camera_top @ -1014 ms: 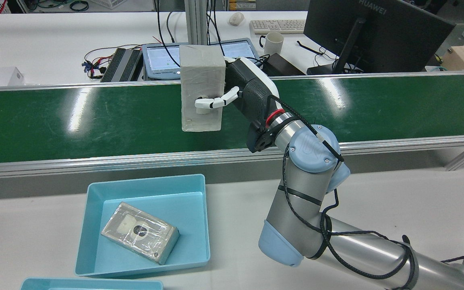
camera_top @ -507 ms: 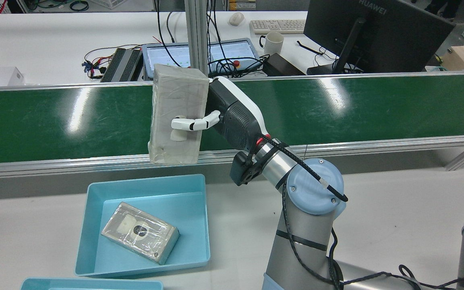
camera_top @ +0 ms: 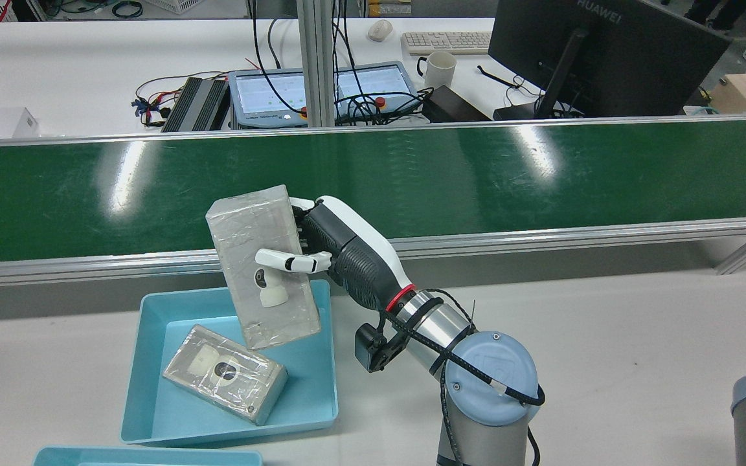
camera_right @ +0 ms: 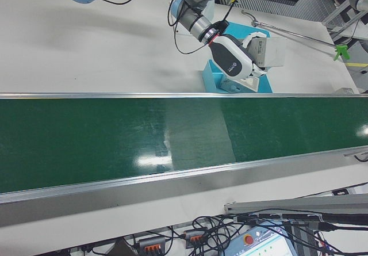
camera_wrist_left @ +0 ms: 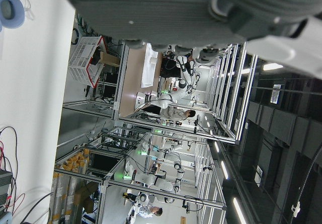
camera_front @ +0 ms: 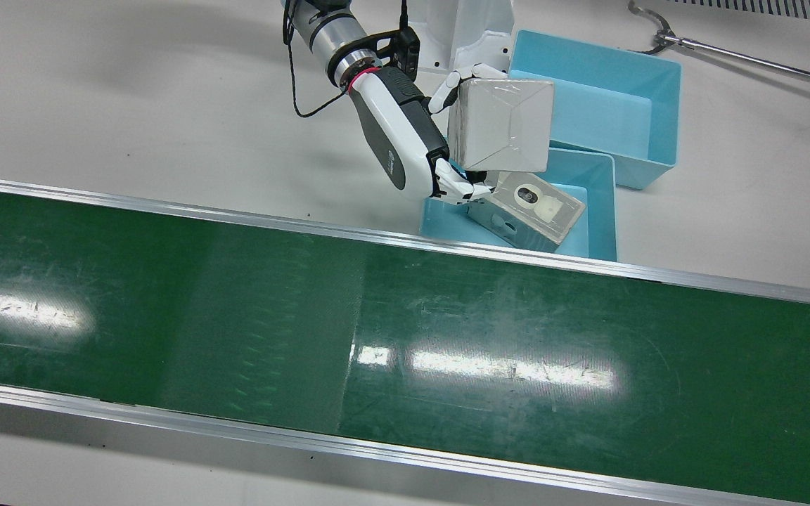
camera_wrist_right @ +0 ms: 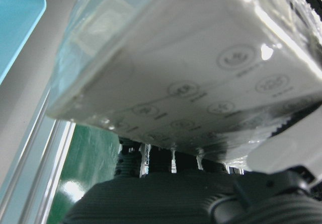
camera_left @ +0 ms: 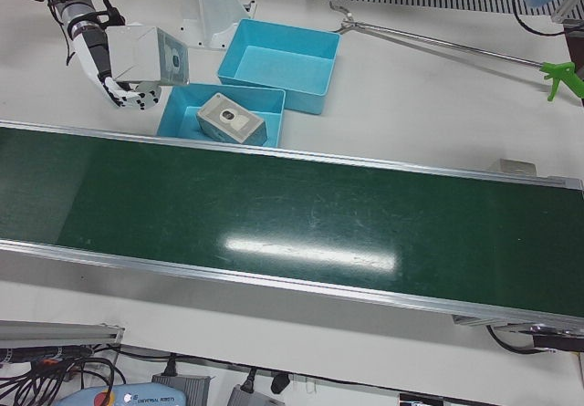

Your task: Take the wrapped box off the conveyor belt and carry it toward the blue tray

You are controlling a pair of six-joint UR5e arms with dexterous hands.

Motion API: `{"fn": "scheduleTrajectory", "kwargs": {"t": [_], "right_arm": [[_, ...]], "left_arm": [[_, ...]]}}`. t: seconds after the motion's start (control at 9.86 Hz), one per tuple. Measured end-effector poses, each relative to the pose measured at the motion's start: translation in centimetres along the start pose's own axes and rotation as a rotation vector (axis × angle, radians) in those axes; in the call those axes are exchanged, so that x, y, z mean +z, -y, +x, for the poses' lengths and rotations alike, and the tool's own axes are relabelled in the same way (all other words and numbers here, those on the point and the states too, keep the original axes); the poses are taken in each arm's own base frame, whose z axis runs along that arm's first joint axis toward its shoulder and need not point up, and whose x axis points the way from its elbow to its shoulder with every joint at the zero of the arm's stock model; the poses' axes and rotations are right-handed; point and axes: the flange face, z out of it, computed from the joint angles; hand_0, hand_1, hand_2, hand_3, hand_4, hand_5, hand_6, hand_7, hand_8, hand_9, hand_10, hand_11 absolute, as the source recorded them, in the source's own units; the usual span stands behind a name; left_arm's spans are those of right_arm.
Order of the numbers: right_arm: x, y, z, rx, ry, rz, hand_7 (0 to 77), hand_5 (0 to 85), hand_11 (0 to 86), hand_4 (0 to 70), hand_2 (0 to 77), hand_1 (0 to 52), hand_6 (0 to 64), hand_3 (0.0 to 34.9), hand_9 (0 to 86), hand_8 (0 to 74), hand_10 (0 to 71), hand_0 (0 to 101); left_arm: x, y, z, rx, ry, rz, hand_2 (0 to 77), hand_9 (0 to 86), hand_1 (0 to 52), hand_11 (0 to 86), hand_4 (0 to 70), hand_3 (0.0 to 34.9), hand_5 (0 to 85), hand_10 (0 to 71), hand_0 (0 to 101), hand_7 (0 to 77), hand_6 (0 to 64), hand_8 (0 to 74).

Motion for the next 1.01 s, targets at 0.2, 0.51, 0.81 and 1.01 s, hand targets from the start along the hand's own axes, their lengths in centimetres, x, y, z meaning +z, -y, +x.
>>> {"fn": "scheduleTrajectory", "kwargs": {"t": [0.2, 0.51, 0.81, 1.01], "right_arm": [[-0.5, 0.0, 1.0, 0.003, -0.02, -0.001, 54.0, 50.7, 41.5, 11.5, 36.0, 1.6, 41.5, 0.0, 62.2, 44.7, 32.7, 47], [-0.9, -0.8, 2.5, 0.016, -0.052, -0.015, 46.4, 14.7, 12.0, 0.5, 28.4, 9.8, 28.4, 10.7, 28.4, 6.5, 0.0, 34], [-1.0, -1.0, 2.9, 0.021, -0.065, -0.023, 26.7, 0.5, 1.6, 2.2, 14.2, 2.2, 1.6, 11.6, 1.6, 0.0, 0.0, 37], [-1.1, -1.1, 2.5, 0.029, -0.061, -0.025, 12.0, 0.5, 1.6, 2.2, 4.9, 2.2, 0.0, 10.7, 1.6, 0.0, 0.0, 37]], "left_arm": [[0.0, 0.0, 0.0, 0.0, 0.0, 0.0, 1.1, 0.5, 0.0, 0.5, 0.0, 0.0, 0.5, 0.5, 0, 0.5, 0.5, 0.5], [0.0, 0.0, 0.0, 0.0, 0.0, 0.0, 1.1, 0.5, 0.0, 0.5, 0.0, 0.0, 0.5, 0.0, 0, 0.5, 0.5, 0.5], [0.0, 0.0, 0.0, 0.0, 0.0, 0.0, 0.5, 0.5, 0.0, 0.5, 0.0, 0.0, 0.5, 0.5, 0, 0.5, 0.5, 0.5], [0.0, 0.0, 0.0, 0.0, 0.0, 0.0, 1.1, 0.5, 0.0, 0.5, 0.0, 0.0, 0.5, 0.5, 0, 0.5, 0.5, 0.5]]}}
